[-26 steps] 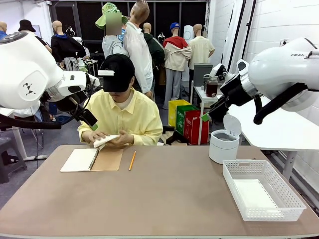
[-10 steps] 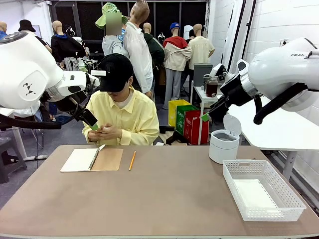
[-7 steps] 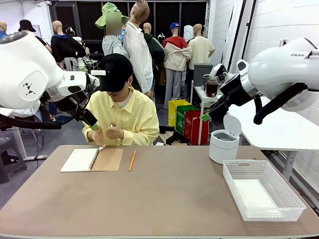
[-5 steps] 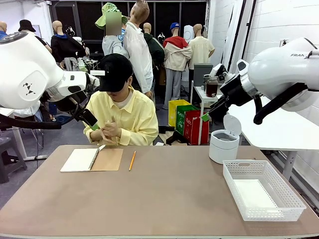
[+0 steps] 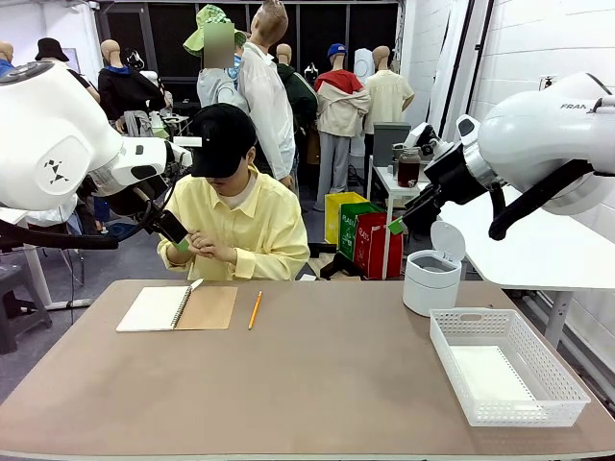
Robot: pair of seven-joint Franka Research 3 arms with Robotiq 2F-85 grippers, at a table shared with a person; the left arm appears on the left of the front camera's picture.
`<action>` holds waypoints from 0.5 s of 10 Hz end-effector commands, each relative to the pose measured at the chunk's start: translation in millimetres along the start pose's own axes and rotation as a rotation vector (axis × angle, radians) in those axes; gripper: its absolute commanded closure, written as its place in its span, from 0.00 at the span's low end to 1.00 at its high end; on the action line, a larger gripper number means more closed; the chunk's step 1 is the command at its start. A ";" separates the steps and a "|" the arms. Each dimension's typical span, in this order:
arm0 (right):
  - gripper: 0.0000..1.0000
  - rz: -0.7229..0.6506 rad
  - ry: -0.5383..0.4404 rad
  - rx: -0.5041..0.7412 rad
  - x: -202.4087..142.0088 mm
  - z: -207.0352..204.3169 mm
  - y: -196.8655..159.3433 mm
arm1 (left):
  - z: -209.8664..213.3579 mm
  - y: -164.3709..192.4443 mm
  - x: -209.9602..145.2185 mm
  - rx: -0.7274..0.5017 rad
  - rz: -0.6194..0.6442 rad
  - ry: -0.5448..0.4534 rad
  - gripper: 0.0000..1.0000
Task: Sort the paper based on its condition.
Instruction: If a person hands you a paper, place it in the Organizing basket , and if it's crumpled, put it in the Trash can.
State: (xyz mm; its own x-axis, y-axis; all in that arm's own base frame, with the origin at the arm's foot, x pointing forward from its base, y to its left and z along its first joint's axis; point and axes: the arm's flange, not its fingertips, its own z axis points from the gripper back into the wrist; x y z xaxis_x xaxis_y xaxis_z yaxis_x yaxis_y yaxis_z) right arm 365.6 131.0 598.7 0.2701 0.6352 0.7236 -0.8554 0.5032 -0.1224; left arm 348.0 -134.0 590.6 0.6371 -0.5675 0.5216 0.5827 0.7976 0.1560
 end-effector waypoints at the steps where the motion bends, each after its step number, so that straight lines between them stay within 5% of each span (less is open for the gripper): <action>1: 0.00 0.002 0.001 0.002 -0.2 -1.2 0.3 | 0.7 0.7 0.0 0.001 0.005 0.000 0.00; 5: 0.00 0.002 0.001 0.002 -0.2 -1.2 0.3 | 0.7 0.7 0.0 0.001 0.005 0.000 0.00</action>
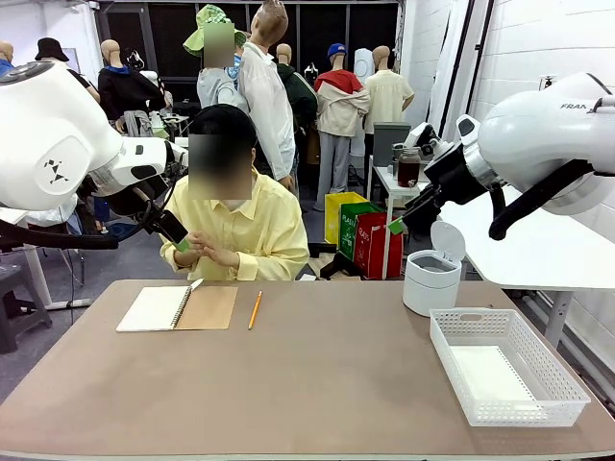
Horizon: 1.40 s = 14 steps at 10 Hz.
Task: Sort the paper based on its condition.
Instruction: If a person hands you a paper, place it in the Organizing basket , and if it's crumpled, put it in the Trash can.
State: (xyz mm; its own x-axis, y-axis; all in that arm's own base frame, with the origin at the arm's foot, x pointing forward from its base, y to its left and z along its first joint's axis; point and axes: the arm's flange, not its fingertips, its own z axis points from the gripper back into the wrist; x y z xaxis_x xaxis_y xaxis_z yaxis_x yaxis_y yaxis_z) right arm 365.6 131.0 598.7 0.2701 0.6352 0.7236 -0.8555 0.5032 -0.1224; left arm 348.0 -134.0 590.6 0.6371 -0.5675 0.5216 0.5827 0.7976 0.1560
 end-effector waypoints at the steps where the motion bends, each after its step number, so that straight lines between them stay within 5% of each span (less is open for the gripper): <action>1: 0.00 0.002 0.001 0.002 -0.2 -1.2 0.3 | 0.7 0.7 0.0 0.001 0.005 0.000 0.00; 14: 0.00 0.002 0.001 0.002 -0.2 -1.2 0.3 | 0.7 0.7 0.0 0.001 0.005 0.000 0.00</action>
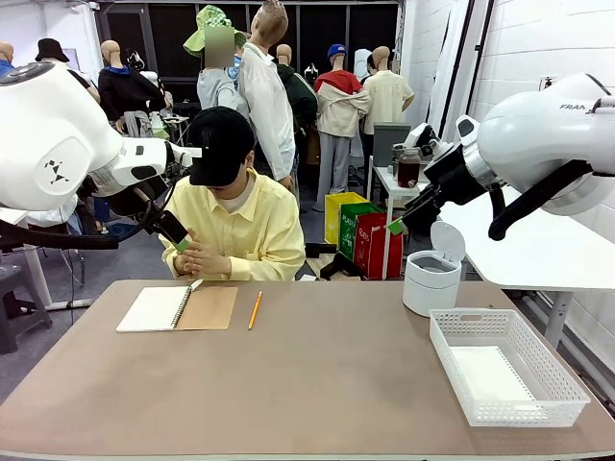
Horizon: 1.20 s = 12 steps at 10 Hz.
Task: Sort the paper based on its condition.
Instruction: If a person hands you a paper, place it in the Organizing basket , and if it's crumpled, put it in the Trash can.
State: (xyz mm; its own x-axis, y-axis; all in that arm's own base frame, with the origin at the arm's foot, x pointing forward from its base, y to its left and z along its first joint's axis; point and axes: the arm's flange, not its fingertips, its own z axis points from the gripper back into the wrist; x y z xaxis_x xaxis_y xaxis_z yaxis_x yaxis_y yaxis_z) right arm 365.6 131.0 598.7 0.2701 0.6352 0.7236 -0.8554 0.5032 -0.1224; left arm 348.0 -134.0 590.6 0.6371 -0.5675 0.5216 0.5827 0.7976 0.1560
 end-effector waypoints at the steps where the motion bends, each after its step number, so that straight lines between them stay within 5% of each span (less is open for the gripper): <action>1: 0.00 0.002 0.001 0.002 -0.2 -1.2 0.3 | 0.7 0.7 0.0 0.001 0.005 0.000 0.00; 12: 0.00 0.002 0.001 0.002 -0.2 -1.2 0.3 | 0.7 0.7 0.0 0.001 0.005 0.000 0.00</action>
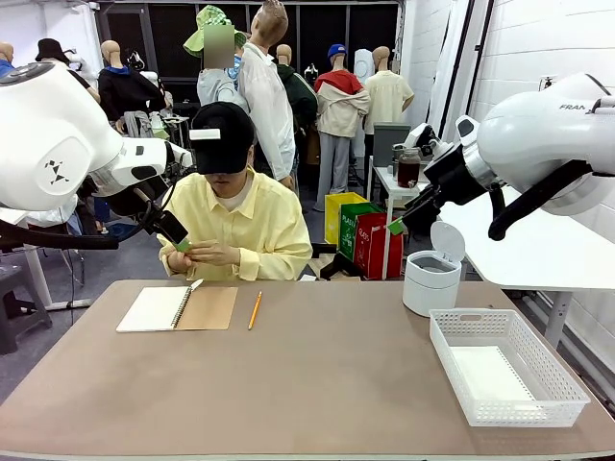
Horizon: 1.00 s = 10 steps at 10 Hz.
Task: Sort the paper based on its condition.
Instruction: If a person hands you a paper, place it in the Organizing basket , and if it's crumpled, put it in the Trash can.
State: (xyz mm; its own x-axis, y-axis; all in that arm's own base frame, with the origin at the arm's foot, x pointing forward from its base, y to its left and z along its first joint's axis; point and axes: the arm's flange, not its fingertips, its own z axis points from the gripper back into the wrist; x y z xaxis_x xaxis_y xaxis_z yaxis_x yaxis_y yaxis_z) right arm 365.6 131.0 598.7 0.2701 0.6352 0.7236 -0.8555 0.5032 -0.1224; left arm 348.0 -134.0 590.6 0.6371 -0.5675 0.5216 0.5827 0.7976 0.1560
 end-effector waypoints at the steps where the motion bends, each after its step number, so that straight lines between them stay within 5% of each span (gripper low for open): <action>1: 0.00 0.002 0.001 0.002 -0.2 -1.2 0.3 | 0.7 0.7 0.0 0.001 0.005 0.000 0.00; 10: 0.00 0.002 0.001 0.002 -0.2 -1.2 0.3 | 0.7 0.7 0.0 0.001 0.005 0.000 0.00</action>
State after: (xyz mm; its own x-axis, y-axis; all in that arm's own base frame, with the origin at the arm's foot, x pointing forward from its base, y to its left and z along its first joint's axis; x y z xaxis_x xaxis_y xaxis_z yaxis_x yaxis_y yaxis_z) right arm 365.6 131.0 598.7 0.2701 0.6352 0.7236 -0.8555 0.5032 -0.1224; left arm 348.0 -134.0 590.6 0.6371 -0.5675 0.5216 0.5827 0.7976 0.1560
